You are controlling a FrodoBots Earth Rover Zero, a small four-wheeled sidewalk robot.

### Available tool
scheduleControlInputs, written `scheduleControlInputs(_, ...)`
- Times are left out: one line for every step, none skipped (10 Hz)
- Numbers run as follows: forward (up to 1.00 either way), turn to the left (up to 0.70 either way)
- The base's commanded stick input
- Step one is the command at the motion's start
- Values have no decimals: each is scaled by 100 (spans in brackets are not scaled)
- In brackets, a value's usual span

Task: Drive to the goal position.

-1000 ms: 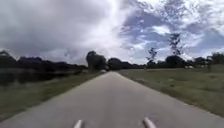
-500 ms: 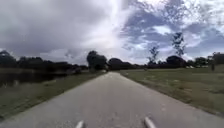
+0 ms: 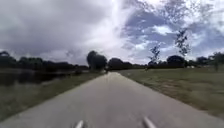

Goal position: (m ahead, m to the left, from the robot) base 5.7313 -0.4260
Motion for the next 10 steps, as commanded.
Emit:
scheduleControlInputs(70, 0)
scheduleControlInputs(70, 0)
scheduleControlInputs(70, 0)
scheduleControlInputs(70, 0)
scheduleControlInputs(70, 0)
scheduleControlInputs(70, 0)
scheduleControlInputs(70, 0)
scheduleControlInputs(70, 0)
scheduleControlInputs(70, 0)
scheduleControlInputs(70, 0)
